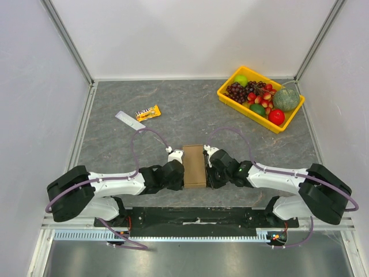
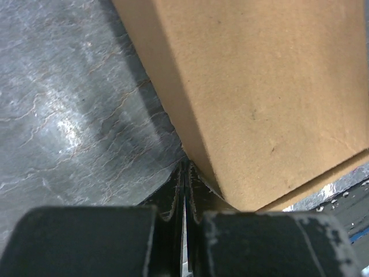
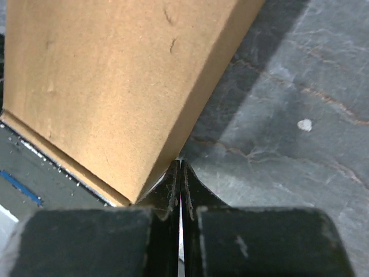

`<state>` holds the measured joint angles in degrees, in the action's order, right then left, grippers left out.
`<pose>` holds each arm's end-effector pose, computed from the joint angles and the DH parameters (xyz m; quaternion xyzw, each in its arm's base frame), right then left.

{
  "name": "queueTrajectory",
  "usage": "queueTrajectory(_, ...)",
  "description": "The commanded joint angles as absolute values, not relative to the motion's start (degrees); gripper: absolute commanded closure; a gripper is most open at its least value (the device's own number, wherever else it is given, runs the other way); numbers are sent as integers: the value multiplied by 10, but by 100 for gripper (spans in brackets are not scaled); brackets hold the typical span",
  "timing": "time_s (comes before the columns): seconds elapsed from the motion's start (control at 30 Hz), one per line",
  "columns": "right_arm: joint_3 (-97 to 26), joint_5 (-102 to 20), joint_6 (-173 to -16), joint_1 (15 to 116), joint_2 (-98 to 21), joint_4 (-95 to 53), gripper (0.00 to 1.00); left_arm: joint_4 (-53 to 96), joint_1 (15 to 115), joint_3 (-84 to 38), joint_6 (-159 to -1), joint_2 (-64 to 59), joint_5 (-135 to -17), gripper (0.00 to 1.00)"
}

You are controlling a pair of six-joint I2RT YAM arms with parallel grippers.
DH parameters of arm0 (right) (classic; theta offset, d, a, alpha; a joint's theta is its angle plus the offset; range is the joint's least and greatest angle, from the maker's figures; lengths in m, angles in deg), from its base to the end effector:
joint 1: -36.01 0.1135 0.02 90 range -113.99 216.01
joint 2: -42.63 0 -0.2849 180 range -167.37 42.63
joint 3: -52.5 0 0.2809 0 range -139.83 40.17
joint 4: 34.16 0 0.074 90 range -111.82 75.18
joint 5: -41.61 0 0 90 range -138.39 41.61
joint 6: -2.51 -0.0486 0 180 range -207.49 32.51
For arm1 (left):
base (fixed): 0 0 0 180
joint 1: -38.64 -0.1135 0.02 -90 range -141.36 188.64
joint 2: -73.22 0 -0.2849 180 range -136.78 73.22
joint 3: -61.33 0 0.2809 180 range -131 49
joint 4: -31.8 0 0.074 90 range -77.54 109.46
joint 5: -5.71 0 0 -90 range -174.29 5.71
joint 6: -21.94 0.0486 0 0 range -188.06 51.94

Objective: Fold the paper box

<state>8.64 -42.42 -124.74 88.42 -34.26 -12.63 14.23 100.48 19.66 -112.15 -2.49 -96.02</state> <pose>0.1557 0.2105 0.1382 -0.1412 0.9409 0.2495 0.1806 0.1304 -0.2228 0.1370 0.1117 0.9334 -0.2030 0.2740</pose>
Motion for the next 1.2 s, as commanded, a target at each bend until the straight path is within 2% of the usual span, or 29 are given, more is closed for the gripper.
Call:
queueTrajectory(0.0, 69, -461, -1251, 899, -296, -85, 99, 95, 1010, 192, -1170, 16, -987, 98)
queueTrajectory(0.13, 42, -561, -1221, 892, -272, -36, 97, 30, 1008, 191, -1191, 63, -1034, 89)
queueTrajectory(0.3, 4, -579, -1176, 836, -316, -49, 99, 7, 977, 159, -1161, 70, -1068, 89)
queueTrajectory(0.4, -14, -556, -1141, 807, -353, -95, 100, 45, 932, 139, -1111, 41, -1055, 98)
queueTrajectory(0.7, -59, -446, -1103, 740, -455, -179, 100, 139, 833, 85, -1008, -80, -997, 98)
queueTrajectory(1.17, -99, -371, -1108, 740, -530, -213, 100, 225, 826, 31, -976, -216, -916, 98)
